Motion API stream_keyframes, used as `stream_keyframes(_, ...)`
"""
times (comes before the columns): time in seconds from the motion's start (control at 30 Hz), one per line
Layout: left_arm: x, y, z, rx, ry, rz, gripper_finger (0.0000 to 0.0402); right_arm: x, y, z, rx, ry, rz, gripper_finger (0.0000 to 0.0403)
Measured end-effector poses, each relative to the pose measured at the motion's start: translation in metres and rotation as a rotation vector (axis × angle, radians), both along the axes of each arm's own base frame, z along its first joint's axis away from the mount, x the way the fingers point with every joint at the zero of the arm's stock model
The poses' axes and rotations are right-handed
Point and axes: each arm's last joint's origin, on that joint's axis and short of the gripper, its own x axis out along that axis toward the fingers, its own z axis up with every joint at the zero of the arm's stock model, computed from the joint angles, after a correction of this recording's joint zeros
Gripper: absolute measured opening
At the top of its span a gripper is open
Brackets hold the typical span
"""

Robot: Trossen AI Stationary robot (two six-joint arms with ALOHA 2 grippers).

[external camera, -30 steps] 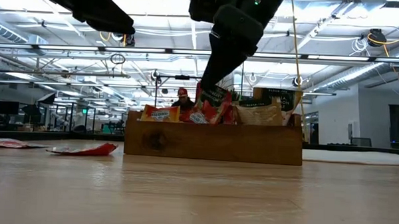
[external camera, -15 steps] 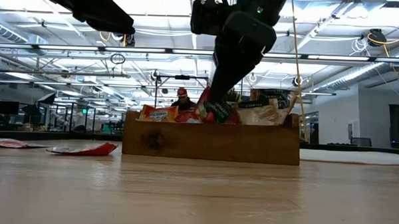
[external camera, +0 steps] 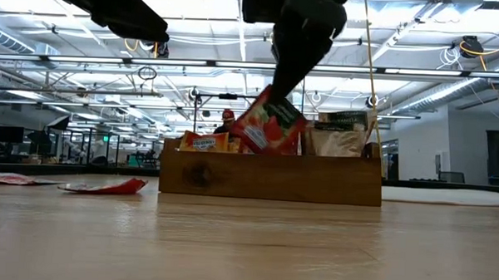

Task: Pick & Place Tea
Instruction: Put the red tea bag into the middle section of the wooden organizer

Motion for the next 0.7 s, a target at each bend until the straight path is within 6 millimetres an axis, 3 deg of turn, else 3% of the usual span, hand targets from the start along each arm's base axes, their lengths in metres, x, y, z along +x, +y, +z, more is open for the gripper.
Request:
stream_keyframes(0.27, 0.000, 0.000, 0.000, 0.000, 0.000, 0.001, 0.0310, 0.015, 0.001, -0.006, 0.014, 0.123, 0.017, 0.0000)
stream_keyframes(0.6, 0.000, 0.001, 0.000, 0.003, 0.003, 0.005, 0.0310, 0.043, 0.006, -0.047, -0.064, 0.369, 0.044, 0.0000)
stream_keyframes(0.7, 0.000, 0.001, -0.001, 0.003, 0.007, 0.005, 0.0310, 0.043, 0.006, -0.047, -0.063, 0.370, 0.043, 0.0000)
